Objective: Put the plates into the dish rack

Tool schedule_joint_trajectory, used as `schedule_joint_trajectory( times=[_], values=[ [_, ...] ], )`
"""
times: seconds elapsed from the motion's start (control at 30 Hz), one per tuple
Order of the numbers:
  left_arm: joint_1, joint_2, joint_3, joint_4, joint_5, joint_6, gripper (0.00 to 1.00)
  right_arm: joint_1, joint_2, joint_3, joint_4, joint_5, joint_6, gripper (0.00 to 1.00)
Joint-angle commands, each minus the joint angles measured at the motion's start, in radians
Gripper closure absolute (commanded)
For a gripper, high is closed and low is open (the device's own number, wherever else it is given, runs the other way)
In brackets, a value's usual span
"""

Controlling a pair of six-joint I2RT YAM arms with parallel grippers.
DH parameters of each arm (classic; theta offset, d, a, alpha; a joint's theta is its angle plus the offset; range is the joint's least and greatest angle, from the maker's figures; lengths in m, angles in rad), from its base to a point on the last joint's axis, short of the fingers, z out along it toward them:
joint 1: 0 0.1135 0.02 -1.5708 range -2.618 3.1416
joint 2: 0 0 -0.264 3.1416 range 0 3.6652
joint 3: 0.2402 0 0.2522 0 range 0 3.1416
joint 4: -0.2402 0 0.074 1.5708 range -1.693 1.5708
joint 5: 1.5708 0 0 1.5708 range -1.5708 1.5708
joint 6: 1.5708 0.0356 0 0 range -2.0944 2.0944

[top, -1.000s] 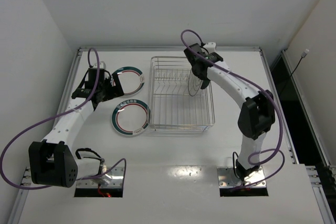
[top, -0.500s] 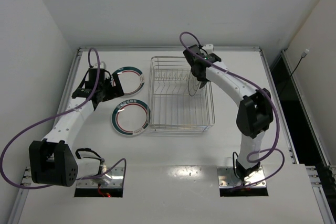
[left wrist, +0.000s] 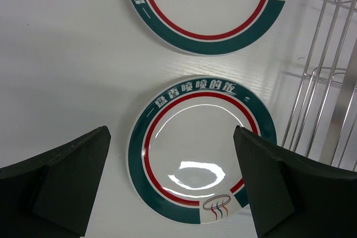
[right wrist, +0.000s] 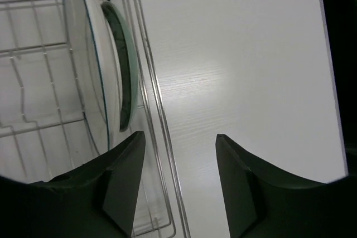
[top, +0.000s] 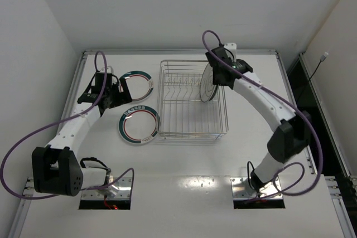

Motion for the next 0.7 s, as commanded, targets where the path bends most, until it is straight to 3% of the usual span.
schedule_joint_trajectory(
  times=[0.0, 0.23, 0.4, 0.5, 0.67],
  values=[
    [-0.006, 0.009, 0.035, 0.023, -0.005, 0.014, 0.09, 0.003, -0.163, -0.083, 0.112, -0.108, -0.059, 0.48],
    [-0.006, 0.086, 0.044, 0.023, 0.041, 0.014, 0.09, 0.027, -0.451, -0.504, 0.4, -0.695, -0.079, 0.39],
    [0.061, 0.139, 0.057, 0.034, 0.065, 0.005, 0.04, 0.078, -0.576, -0.75, 0.468, -0.742, -0.027, 0.37],
    [0.179, 0.181, 0.043, 0.097, 0.269, -0.02, 0.03, 0.116, -0.654, -0.75, 0.425, -0.688, -0.027, 0.36],
    [0.328, 0.293, 0.009, 0.242, 0.481, -0.098, 0.03, 0.156, -0.72, -0.778, 0.421, -0.623, -0.027, 0.33]
  ],
)
